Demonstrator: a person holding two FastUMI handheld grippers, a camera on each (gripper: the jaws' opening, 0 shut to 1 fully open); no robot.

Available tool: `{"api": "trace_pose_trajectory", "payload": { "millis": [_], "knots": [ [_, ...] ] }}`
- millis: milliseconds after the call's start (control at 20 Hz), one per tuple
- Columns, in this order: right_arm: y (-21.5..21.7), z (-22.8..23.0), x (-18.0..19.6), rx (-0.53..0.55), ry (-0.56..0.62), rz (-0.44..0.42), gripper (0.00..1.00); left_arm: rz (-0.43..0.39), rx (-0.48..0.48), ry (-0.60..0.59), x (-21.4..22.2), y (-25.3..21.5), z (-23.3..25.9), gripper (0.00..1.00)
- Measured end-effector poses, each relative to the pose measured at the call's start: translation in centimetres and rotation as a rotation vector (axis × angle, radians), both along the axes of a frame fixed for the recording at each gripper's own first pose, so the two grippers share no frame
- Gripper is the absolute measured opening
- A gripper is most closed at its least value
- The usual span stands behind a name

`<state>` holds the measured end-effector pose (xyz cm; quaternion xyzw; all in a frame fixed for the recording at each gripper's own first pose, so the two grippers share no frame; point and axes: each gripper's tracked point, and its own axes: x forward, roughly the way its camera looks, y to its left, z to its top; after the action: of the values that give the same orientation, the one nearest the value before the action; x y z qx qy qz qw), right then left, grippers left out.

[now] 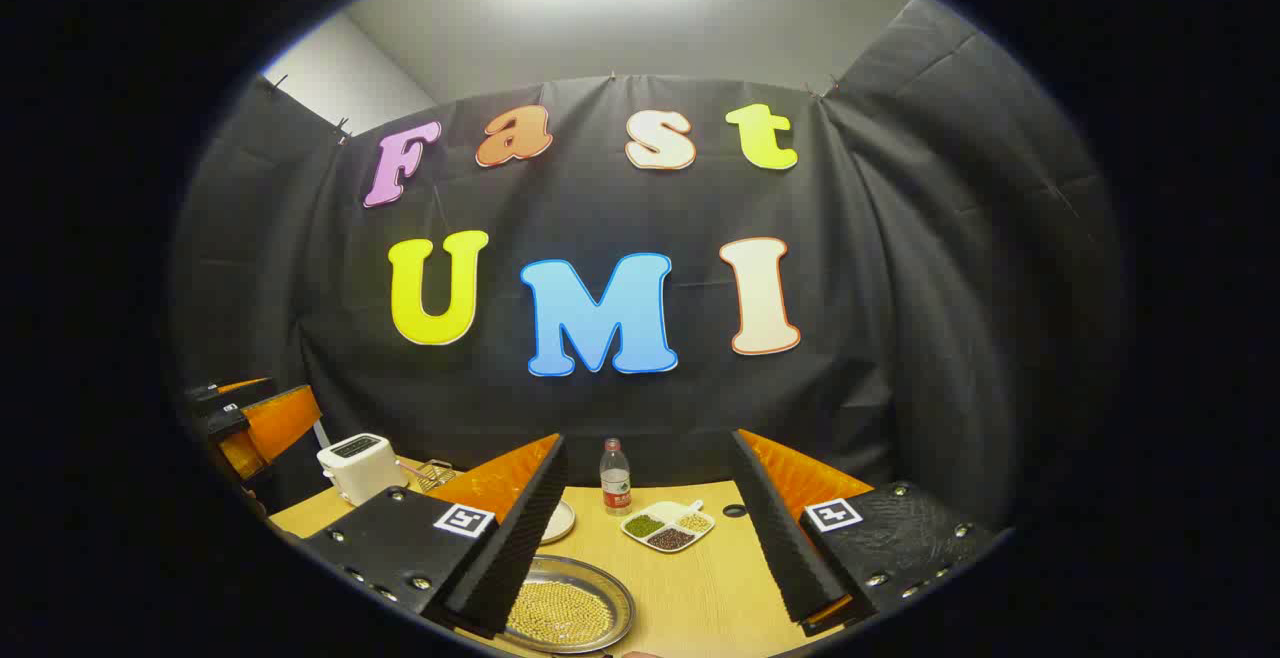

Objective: First push the handle of the pot to place it horizontally, then grasp the pot with both hands and set it on the induction cooktop.

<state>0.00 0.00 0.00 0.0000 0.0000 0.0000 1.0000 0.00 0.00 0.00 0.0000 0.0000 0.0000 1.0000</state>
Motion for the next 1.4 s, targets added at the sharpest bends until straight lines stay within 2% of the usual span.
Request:
{"api": "trace_pose_trajectory", "payload": {
  "millis": [300,450,650,900,950,1050,1400],
  "knots": [
    [1.8,0.5,-0.3,-0.004,-0.003,-0.04,0.97,-0.042,0.021,0.007,0.9,2.0,-0.1,0.97],
    [2.7,0.9,-0.5,-0.009,-0.013,-0.049,0.97,-0.072,-0.004,0.009,1.3,1.9,-0.4,0.96],
    [3.5,1.0,-0.5,-0.018,-0.015,-0.059,0.97,-0.096,0.011,0.004,1.7,2.1,-0.2,0.97],
    [4.1,0.2,-0.7,-0.019,0.003,-0.058,0.97,-0.106,0.001,0.012,1.7,2.5,-0.8,0.94],
    [4.2,0.0,-0.6,-0.022,0.009,-0.057,0.97,-0.105,-0.002,0.016,1.7,2.7,-1.0,0.99],
    [4.3,-0.3,-0.6,-0.027,0.016,-0.052,0.97,-0.102,-0.004,0.02,1.8,2.8,-1.2,0.97],
    [5.2,-3.8,-0.3,-0.044,0.083,0.001,0.97,-0.099,0.002,0.044,2.1,3.1,-2.3,0.96]
  ]
}}
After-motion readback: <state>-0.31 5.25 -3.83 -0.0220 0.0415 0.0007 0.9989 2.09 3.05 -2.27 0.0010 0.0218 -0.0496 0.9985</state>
